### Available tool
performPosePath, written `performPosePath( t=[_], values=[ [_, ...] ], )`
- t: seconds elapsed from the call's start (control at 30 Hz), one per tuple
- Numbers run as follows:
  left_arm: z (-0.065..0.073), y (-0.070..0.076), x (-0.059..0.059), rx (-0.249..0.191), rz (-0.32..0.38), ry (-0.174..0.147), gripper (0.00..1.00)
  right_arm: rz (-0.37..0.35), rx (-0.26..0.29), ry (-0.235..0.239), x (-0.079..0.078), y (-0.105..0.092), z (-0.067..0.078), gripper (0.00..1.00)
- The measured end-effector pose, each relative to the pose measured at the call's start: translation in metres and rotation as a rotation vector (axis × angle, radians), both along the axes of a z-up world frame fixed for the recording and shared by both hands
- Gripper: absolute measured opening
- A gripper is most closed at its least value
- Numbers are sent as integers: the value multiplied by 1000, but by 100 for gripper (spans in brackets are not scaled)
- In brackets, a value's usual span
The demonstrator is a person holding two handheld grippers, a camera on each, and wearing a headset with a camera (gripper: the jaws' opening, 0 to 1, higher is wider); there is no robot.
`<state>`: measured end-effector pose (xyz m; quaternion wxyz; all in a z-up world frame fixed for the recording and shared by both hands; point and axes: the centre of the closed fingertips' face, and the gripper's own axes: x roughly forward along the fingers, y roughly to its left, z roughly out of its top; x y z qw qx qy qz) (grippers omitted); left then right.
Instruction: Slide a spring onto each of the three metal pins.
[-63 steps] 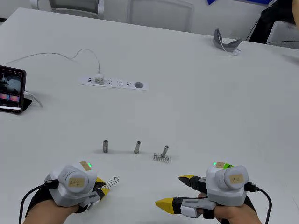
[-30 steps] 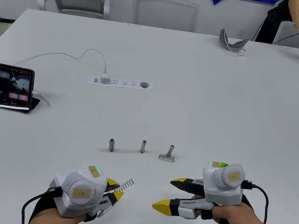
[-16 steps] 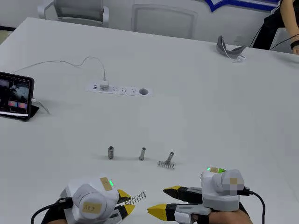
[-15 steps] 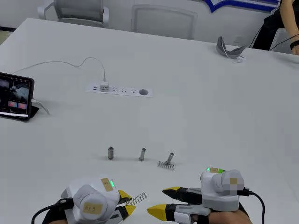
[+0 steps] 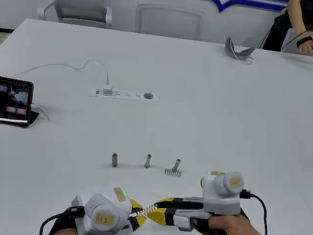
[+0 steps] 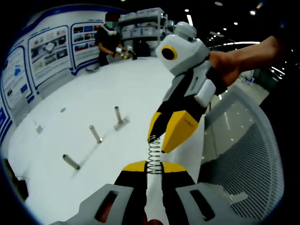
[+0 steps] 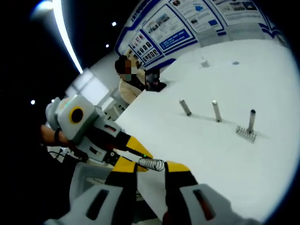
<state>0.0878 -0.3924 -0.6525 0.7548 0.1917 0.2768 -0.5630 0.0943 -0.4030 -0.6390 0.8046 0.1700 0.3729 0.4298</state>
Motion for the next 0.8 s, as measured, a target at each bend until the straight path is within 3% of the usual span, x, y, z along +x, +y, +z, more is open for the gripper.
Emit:
performPosePath(
  t=[0.4, 0.8],
  values=[
    [9, -2, 12, -21, 7, -18, 10, 24, 33, -15, 10, 5, 18, 14],
    [16, -4, 22, -39, 10, -31, 10, 89, -21, -62, 20, 12, 24, 12]
  ],
)
